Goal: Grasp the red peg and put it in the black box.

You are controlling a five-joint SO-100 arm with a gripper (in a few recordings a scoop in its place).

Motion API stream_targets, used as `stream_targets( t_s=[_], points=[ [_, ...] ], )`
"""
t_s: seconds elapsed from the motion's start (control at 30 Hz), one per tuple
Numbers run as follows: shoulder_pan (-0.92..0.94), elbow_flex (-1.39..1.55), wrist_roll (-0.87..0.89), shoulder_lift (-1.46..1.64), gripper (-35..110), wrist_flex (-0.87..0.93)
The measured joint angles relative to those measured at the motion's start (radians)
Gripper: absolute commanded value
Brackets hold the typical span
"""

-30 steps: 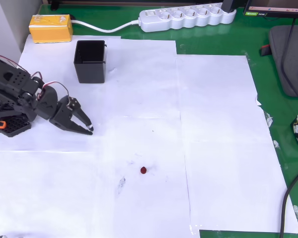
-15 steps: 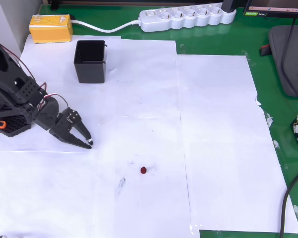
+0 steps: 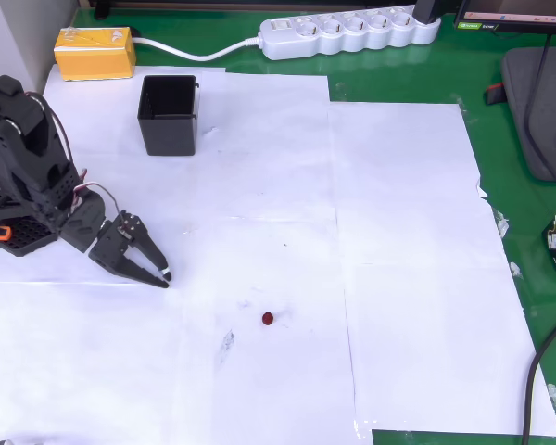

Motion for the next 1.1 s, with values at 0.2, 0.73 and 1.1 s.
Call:
stream_targets(
  t_s=[0.2,0.73,1.1],
  points=[
    [0.005,0.063,0.011,0.215,0,-0.244],
    [-0.055,0.196,-0.06,0.411,3,-0.356],
    [-0.08,0.41,-0.026,0.483,7,-0.328]
  ],
)
